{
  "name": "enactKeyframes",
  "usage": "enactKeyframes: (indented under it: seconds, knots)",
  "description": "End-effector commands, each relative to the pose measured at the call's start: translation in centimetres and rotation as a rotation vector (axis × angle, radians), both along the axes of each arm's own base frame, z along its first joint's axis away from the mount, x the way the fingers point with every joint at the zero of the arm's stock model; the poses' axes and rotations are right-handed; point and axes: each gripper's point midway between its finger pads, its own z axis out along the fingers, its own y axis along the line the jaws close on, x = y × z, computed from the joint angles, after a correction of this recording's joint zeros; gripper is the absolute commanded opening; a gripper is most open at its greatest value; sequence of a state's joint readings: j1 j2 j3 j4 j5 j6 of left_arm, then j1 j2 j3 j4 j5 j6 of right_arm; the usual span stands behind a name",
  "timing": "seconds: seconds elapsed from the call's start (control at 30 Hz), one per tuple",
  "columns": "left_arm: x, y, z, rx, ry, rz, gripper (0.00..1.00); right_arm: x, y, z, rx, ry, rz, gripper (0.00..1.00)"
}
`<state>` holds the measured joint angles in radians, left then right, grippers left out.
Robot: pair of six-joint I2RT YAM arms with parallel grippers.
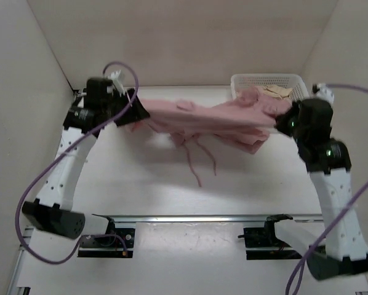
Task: Fold and stack the trousers
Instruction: Flatten the trousers out
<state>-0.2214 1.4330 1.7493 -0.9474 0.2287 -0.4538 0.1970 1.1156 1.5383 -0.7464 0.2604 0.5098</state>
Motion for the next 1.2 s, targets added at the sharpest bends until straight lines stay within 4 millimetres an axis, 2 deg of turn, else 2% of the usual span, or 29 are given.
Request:
enactKeyframes:
  seconds: [0.0, 0.03, 0.07, 0.13, 0.2, 0.23, 0.27, 0.3, 0.33, 0.37, 0.43, 0.5, 0.53, 0.57, 0.6, 0.63, 0.67, 0.7, 0.73, 0.77, 0.83, 0.87, 0.9, 0.93, 0.97, 1.0, 1.03, 1.1, 1.17]
  knots:
    - [-6.0, -0.5, -6.6, -0.015, 0.119, -0.033, 0.8, -5.3, -3.6, -8.8, -0.038, 0.157, -0.14, 0.0]
    - [-7.6, 0.1, -6.7, -0.021, 0.105, -0.021, 1.0, -6.7, -4.2, -11.6, -0.008, 0.208, -0.203, 0.0]
    - [-8.4, 0.3, -7.9, -0.009, 0.121, -0.026, 1.0, -9.4, -5.1, -16.4, -0.022, 0.315, -0.25, 0.0]
    - [-9.0, 2.6, -10.6, 0.053, 0.172, 0.045, 1.0, -11.4, -5.8, -19.5, -0.005, 0.369, -0.318, 0.0]
    - [-8.7, 4.8, -11.0, 0.082, 0.179, 0.083, 0.96, -12.0, -6.0, -21.8, 0.016, 0.418, -0.367, 0.0]
    - [-8.3, 5.4, -11.4, 0.089, 0.194, 0.108, 0.8, -11.7, -6.0, -21.9, 0.016, 0.418, -0.367, 0.0]
    - [-7.6, 6.1, -12.1, 0.104, 0.22, 0.135, 0.57, -11.4, -5.9, -22.0, 0.014, 0.423, -0.367, 0.0]
    - [-6.8, 6.7, -12.4, 0.116, 0.226, 0.162, 0.23, -10.8, -5.8, -21.9, 0.016, 0.418, -0.367, 0.0]
    - [-5.9, 8.3, -12.7, 0.157, 0.231, 0.219, 0.11, -10.4, -5.7, -22.2, 0.004, 0.45, -0.369, 0.0]
    - [-4.6, 9.0, -14.1, 0.172, 0.274, 0.263, 0.11, -10.1, -5.5, -22.2, 0.007, 0.463, -0.361, 0.0]
    - [-3.0, 10.7, -15.4, 0.23, 0.288, 0.363, 0.11, -9.2, -5.2, -22.0, 0.002, 0.48, -0.346, 0.0]
    - [-1.0, 11.6, -17.3, 0.266, 0.342, 0.403, 0.11, -8.9, -5.0, -21.7, 0.002, 0.48, -0.332, 0.0]
    - [0.4, 11.5, -16.8, 0.263, 0.331, 0.404, 0.2, -9.0, -4.8, -21.8, -0.001, 0.485, -0.315, 0.0]
    - [1.3, 11.5, -17.1, 0.266, 0.342, 0.403, 0.33, -9.0, -4.8, -21.8, -0.002, 0.485, -0.315, 0.0]
    - [2.4, 11.4, -19.0, 0.28, 0.394, 0.397, 0.52, -8.7, -4.6, -21.0, 0.004, 0.456, -0.297, 0.0]
    - [3.4, 11.0, -19.4, 0.263, 0.407, 0.392, 0.72, -8.8, -4.7, -20.8, -0.005, 0.449, -0.287, 0.0]
    - [5.1, 10.6, -18.4, 0.243, 0.385, 0.382, 0.95, -8.7, -4.5, -20.5, 0.0, 0.434, -0.272, 0.0]
    - [6.4, 10.5, -20.3, 0.255, 0.427, 0.377, 1.0, -8.8, -4.7, -20.3, -0.01, 0.427, -0.27, 0.0]
    - [7.8, 10.6, -19.3, 0.255, 0.419, 0.395, 1.0, -8.8, -4.5, -20.3, -0.003, 0.429, -0.26, 0.0]
    - [8.8, 10.7, -21.5, 0.278, 0.472, 0.397, 1.0, -8.9, -4.2, -20.2, 0.0, 0.425, -0.236, 0.0]
    - [10.2, 11.1, -22.3, 0.304, 0.493, 0.411, 1.0, -9.1, -3.9, -20.3, 0.001, 0.438, -0.215, 0.0]
    - [11.4, 11.4, -21.4, 0.318, 0.481, 0.427, 1.0, -9.3, -4.0, -20.5, 0.001, 0.438, -0.215, 0.0]
    - [12.0, 11.4, -23.9, 0.334, 0.537, 0.42, 1.0, -9.4, -3.7, -20.4, 0.012, 0.432, -0.202, 0.0]
    - [12.3, 10.9, -24.6, 0.343, 0.556, 0.408, 1.0, -9.5, -3.5, -20.8, 0.016, 0.445, -0.194, 0.0]
    - [13.6, 11.0, -23.8, 0.343, 0.533, 0.417, 1.0, -9.7, -3.6, -20.9, 0.016, 0.443, -0.194, 0.0]
    - [13.6, 11.1, -25.9, 0.367, 0.585, 0.399, 1.0, -9.7, -3.6, -20.9, 0.016, 0.443, -0.194, 0.0]
    - [13.6, 10.4, -26.3, 0.376, 0.597, 0.384, 1.0, -9.8, -3.8, -21.3, 0.016, 0.452, -0.203, 0.0]
    - [13.9, 10.2, -26.7, 0.401, 0.598, 0.378, 0.87, -10.1, -3.7, -21.4, 0.019, 0.463, -0.196, 0.0]
    - [13.7, 10.1, -27.3, 0.395, 0.609, 0.37, 0.65, -10.1, -3.7, -21.4, 0.019, 0.463, -0.196, 0.0]
